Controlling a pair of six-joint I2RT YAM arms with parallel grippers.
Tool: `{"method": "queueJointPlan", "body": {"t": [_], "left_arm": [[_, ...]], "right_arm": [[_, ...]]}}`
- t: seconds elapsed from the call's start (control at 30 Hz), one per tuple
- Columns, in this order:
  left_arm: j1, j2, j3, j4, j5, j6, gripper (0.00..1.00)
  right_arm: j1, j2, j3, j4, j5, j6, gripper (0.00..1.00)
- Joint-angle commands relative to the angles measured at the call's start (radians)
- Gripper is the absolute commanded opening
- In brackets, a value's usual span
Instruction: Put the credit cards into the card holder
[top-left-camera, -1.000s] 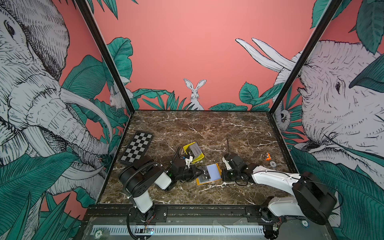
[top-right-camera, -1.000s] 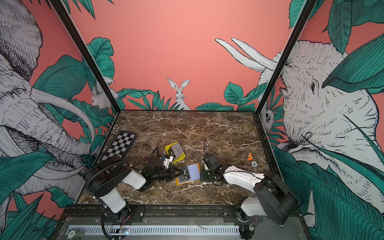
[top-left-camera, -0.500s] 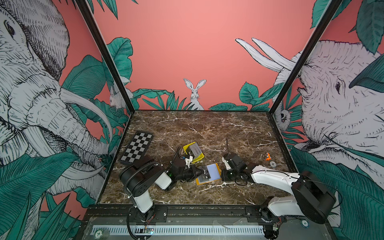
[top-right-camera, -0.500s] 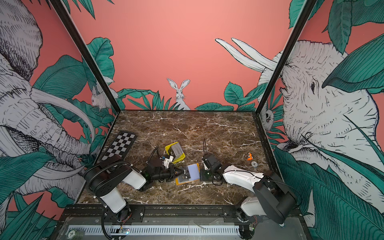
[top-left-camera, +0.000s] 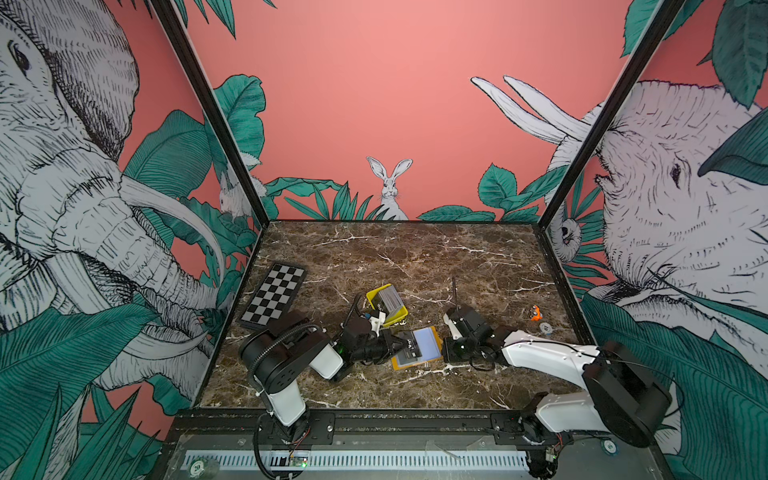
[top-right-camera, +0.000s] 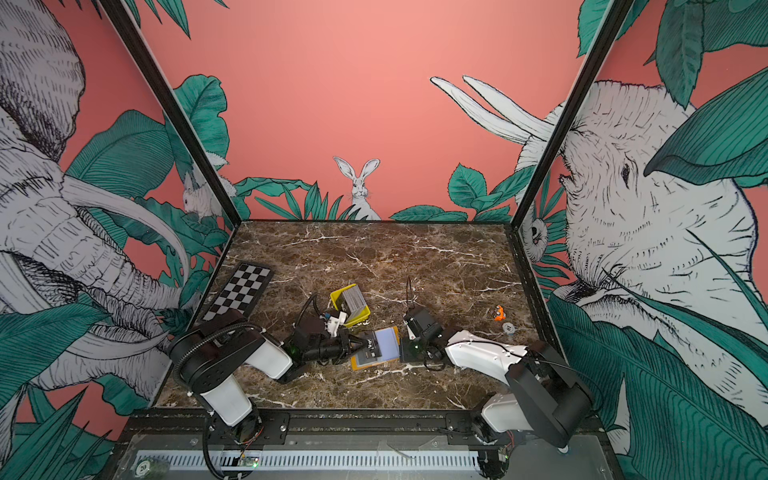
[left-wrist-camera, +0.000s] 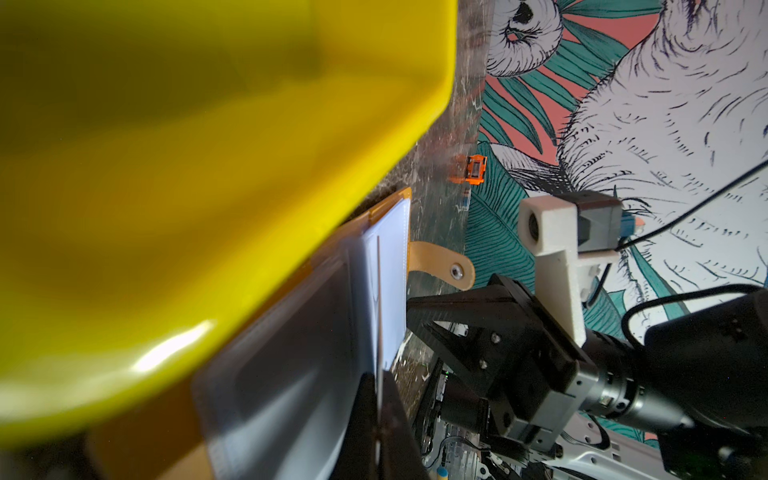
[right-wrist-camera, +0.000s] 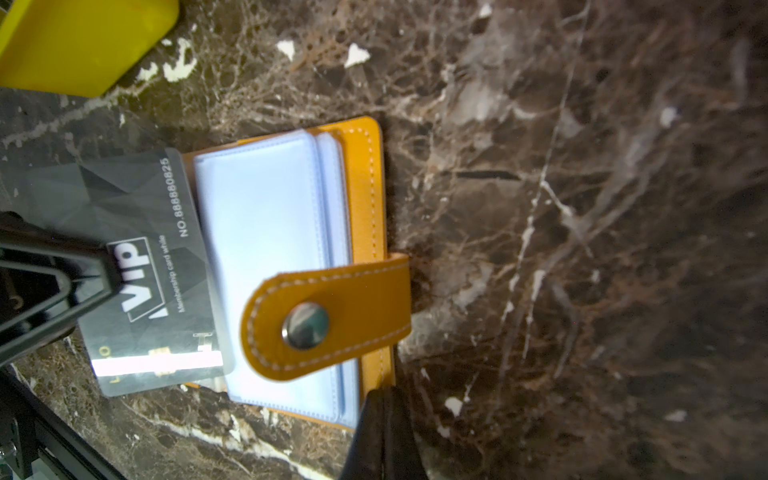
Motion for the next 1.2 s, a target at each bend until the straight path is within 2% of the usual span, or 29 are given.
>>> {"method": "queueJointPlan", "body": {"t": [0.0,0.27,0.77,1.0,1.17], "left_arm": [[-0.004,-0.012,-0.027,-0.111,-0.011,-0.051,0.00],[-0.005,-0.031,-0.018,-0.154,-0.002,-0.055,0.00],[-0.009,-0.109,0.019,-0.335,-0.007,0.016,0.00],[-0.010,-0.163,0.049,-0.465,-0.018,0.077,0.00],[-0.018,-0.173,0.059,-0.480,-0.013,0.089,0.00]], "right_arm": [[0.010,0.024,-0.004,-0.003,0.028,-0.001,0.03],[0.011,0.034,-0.004,0.002,0.029,-0.004,0.02],[0.014,0.039,-0.003,0.005,0.023,-0.004,0.02],[0.032,-0.013,-0.030,-0.011,0.018,0.010,0.02],[0.058,-0.059,-0.045,-0.030,0.026,0.027,0.02]]}}
